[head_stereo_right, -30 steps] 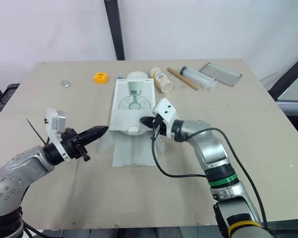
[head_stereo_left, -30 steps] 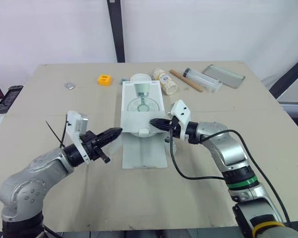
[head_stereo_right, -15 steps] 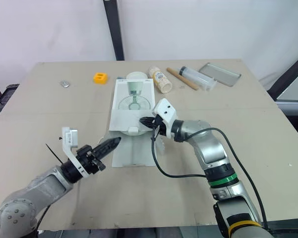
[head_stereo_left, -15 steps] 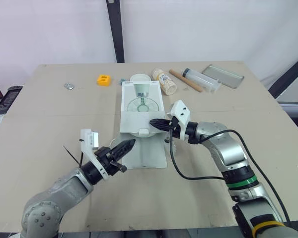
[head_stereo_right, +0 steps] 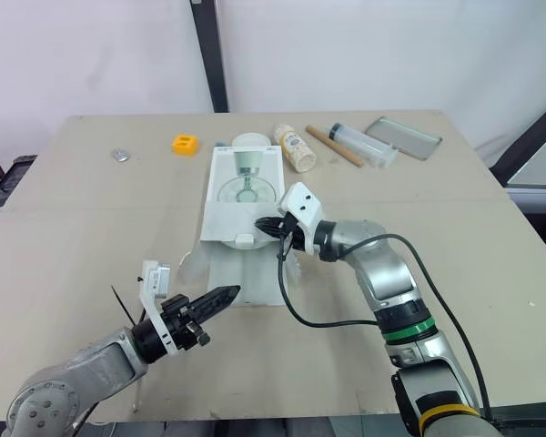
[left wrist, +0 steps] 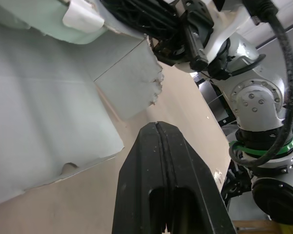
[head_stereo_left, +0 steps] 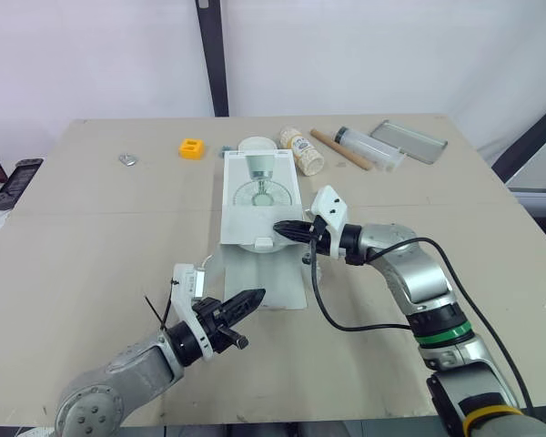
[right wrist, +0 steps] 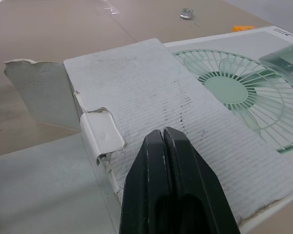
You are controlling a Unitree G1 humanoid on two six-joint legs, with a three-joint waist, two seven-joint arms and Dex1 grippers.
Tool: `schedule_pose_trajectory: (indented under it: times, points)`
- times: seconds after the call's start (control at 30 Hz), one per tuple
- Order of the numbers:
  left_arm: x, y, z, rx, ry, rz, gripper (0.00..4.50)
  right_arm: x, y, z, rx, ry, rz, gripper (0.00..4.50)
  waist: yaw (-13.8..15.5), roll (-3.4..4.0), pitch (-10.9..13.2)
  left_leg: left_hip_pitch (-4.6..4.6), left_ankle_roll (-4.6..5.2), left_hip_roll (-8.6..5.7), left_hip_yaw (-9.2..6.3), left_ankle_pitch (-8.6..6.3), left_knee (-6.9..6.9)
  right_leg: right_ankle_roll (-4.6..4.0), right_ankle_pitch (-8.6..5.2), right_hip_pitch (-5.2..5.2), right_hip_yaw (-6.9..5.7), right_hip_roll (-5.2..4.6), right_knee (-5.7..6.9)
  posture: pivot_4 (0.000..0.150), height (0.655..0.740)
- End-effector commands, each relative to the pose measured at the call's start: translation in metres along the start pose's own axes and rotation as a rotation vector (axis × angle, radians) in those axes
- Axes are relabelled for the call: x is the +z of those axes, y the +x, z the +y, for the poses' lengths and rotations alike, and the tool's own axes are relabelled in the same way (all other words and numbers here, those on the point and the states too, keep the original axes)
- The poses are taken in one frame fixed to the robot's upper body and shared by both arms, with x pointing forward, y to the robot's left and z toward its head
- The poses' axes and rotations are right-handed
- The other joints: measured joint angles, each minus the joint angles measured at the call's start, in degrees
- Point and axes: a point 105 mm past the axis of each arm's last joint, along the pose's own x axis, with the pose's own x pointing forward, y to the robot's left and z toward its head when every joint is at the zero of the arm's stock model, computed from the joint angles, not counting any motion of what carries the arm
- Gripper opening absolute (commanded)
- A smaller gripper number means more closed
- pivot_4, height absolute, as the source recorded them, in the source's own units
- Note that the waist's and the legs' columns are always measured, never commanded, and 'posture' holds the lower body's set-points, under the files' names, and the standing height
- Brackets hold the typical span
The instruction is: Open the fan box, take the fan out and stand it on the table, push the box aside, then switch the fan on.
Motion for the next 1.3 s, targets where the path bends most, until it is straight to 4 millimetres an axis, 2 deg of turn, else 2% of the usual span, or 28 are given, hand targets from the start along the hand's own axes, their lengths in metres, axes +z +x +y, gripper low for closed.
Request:
schedule_pose_trajectory:
  times: [0.03,0.23,0.5,0.6,0.67,0.73,1.0,1.3]
  points:
    - [-0.005,0.006,0.001,-0.009,0.008,0.031,0.00,-0.016,0.000,0.003,0.012,0.024,0.066,0.02,0.01,0.00,0.00,0.05,0.00,-0.01,0.00,0.00,-0.04,0.00,0.00,0.06,0.00,0.00,-0.03,0.150,0.7400]
    - [-0.008,0.022,0.006,-0.021,-0.021,0.063,0.00,-0.016,-0.005,0.003,0.004,0.026,0.075,0.02,0.03,0.00,0.00,0.09,-0.01,-0.02,-0.01,0.01,-0.11,0.00,0.00,0.09,-0.01,-0.02,-0.08,0.150,0.7400]
    - [-0.014,0.033,0.015,-0.007,-0.062,0.094,0.00,-0.018,-0.008,0.003,-0.007,0.027,0.083,0.02,0.18,0.00,0.00,0.10,-0.02,-0.03,-0.02,0.01,-0.15,0.00,0.00,0.09,-0.01,-0.05,-0.10,0.150,0.7400]
    - [-0.015,0.033,0.017,-0.007,-0.054,0.110,0.84,-0.017,-0.007,0.003,-0.009,0.029,0.079,0.00,0.23,0.00,0.00,0.10,-0.02,-0.03,-0.02,0.02,-0.16,0.00,0.00,0.08,-0.01,-0.05,-0.10,0.150,0.7400]
    - [-0.016,0.034,0.019,-0.004,-0.042,0.112,1.69,-0.016,-0.006,0.003,-0.010,0.030,0.071,0.00,0.26,0.01,0.00,0.10,-0.03,-0.03,-0.02,0.02,-0.16,0.00,0.00,0.08,-0.01,-0.06,-0.10,0.150,0.7400]
    - [-0.015,0.035,0.021,0.002,-0.043,0.104,2.13,-0.014,-0.005,0.003,-0.010,0.032,0.063,0.00,0.29,0.00,0.00,0.10,-0.03,-0.03,-0.02,0.02,-0.16,0.00,0.00,0.08,-0.01,-0.06,-0.10,0.150,0.7400]
    - [-0.013,0.038,0.029,0.021,-0.045,0.076,2.13,0.003,-0.002,0.002,-0.009,0.085,-0.018,0.00,0.39,0.01,0.00,0.11,-0.04,-0.04,-0.02,0.03,-0.17,0.00,0.00,0.08,0.00,-0.07,-0.10,0.150,0.7400]
    - [0.003,0.031,0.062,0.173,-0.002,-0.019,2.13,0.009,0.004,0.007,0.003,0.083,-0.038,0.00,0.43,0.01,0.00,0.11,-0.07,-0.02,0.00,0.04,-0.28,0.00,0.00,0.00,0.01,-0.06,-0.12,0.150,0.7400]
